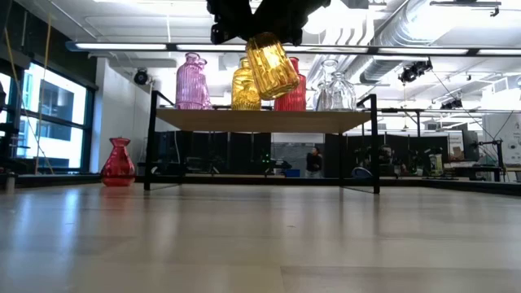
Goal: Sort vases onto shelf
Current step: Put the yellow vase on the shelf aligned with the other yellow vases
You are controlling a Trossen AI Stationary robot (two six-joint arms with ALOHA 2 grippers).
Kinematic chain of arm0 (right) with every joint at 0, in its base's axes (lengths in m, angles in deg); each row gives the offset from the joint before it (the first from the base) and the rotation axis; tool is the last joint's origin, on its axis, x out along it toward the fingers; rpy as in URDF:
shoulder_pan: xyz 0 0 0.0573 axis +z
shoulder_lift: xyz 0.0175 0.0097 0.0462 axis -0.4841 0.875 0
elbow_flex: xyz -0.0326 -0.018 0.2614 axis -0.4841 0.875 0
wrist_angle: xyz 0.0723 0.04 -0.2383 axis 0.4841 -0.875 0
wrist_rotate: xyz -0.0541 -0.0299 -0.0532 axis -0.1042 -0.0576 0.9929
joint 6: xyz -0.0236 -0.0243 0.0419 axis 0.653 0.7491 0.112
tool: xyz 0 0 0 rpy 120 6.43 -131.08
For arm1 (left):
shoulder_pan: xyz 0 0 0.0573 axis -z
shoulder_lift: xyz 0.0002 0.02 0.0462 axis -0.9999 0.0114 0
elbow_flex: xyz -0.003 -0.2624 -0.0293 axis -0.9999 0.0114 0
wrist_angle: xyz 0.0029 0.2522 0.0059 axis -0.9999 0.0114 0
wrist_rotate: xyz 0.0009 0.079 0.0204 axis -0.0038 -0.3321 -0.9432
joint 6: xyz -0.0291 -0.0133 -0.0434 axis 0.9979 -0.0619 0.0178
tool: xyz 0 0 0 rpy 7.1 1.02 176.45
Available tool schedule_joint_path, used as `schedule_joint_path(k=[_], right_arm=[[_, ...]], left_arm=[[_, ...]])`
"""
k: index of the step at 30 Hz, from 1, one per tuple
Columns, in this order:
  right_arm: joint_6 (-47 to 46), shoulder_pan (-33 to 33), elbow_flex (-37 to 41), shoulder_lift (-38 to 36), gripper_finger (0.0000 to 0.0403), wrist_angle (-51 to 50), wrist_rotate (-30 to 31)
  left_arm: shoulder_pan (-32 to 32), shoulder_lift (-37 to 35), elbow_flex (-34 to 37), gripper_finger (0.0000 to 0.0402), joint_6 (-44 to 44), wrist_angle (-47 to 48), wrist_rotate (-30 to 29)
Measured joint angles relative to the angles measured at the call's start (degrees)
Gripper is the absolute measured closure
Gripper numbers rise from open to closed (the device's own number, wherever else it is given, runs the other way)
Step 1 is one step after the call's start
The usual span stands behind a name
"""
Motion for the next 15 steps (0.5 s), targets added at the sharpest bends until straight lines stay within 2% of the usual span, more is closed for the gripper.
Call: schedule_joint_path(k=[9, 15], right_arm=[[0.0, 0.0, 0.0, 0.0, 0.0245, 0.0, 0.0], [-0.1, 0.0, 0.0, 0.1, 0.0248, 0.1, -0.2]], left_arm=[[-0.4, 0.0, 0.0, 0.0378, -0.2, -0.2, 0.0], [-0.4, 0.0, 0.0, 0.0347, -0.4, 0.1, 1.8]])
